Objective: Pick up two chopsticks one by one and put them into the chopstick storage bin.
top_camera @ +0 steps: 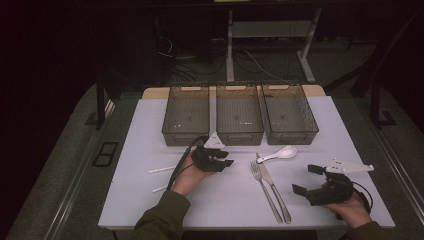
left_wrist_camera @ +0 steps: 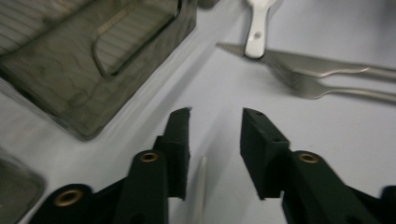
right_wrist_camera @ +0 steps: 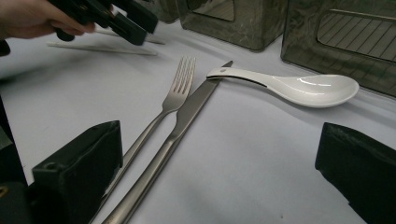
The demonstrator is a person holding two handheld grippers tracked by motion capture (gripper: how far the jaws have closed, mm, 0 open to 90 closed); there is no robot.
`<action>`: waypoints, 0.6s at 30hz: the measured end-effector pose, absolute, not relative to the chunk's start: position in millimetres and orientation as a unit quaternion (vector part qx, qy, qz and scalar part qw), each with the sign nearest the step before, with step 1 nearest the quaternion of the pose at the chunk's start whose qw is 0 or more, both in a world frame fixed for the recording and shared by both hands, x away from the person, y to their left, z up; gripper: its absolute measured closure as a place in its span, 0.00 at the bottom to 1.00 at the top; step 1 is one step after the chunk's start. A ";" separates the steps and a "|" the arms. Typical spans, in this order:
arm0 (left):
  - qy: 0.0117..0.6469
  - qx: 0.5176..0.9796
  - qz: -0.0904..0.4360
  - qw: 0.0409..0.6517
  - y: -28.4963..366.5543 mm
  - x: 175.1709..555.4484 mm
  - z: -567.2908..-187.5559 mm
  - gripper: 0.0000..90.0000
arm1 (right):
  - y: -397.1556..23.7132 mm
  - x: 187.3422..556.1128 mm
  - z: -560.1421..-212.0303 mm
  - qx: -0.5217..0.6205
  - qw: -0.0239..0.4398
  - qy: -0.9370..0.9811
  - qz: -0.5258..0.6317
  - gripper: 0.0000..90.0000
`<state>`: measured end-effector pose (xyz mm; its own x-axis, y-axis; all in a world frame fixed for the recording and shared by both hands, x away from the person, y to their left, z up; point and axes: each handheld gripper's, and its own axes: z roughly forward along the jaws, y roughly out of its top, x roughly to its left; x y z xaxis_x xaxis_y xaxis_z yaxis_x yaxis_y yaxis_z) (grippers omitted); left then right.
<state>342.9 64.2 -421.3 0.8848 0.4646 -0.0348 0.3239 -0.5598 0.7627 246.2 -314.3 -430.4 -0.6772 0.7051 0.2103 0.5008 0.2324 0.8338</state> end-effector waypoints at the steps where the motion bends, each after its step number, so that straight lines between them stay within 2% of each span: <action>1: 0.225 0.876 0.083 0.418 68.4 340.2 -417.6 0.61 | -314.3 246.2 -430.3 0.387 0.106 0.778 0.483 0.01; 7: 0.222 0.864 0.083 0.445 96.4 324.3 -404.1 0.44 | -313.7 245.8 -430.2 0.388 0.106 0.778 0.483 0.01; 12: 0.216 0.863 0.080 0.450 114.2 313.9 -402.2 0.34 | -311.9 245.2 -430.7 0.385 0.106 0.779 0.483 0.01; 18: 0.217 0.864 0.091 0.445 132.8 301.3 -406.3 0.31 | -306.6 248.2 -435.5 0.387 0.098 0.779 0.483 0.01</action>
<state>301.3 132.8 -406.3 0.8896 0.4554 -0.0362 0.2942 -0.5106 0.8079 248.2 -306.6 -435.5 -0.6811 0.6983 0.2202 0.5081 0.2343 0.8288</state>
